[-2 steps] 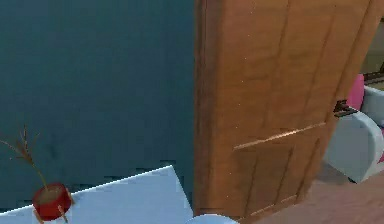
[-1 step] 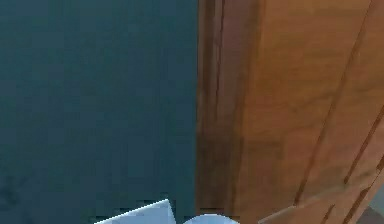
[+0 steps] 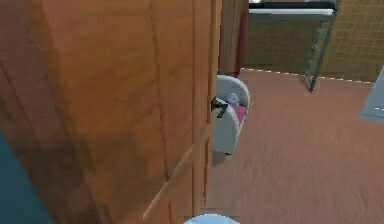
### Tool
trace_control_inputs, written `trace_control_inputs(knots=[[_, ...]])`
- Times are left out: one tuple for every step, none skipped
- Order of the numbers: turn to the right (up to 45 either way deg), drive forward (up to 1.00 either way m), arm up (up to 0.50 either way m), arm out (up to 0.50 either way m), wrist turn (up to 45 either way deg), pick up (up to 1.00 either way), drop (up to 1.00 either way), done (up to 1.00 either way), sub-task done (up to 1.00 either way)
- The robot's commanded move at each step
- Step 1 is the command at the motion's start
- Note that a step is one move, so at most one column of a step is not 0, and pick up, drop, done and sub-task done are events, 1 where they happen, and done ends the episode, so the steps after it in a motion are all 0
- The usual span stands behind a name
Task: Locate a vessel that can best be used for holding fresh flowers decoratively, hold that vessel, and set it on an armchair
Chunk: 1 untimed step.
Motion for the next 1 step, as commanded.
trace_control_inputs(knots=[[24.0, 0.0, 0.0, 0.0, 0.0, 0.0, 0.0, 0.0, 0.0]])
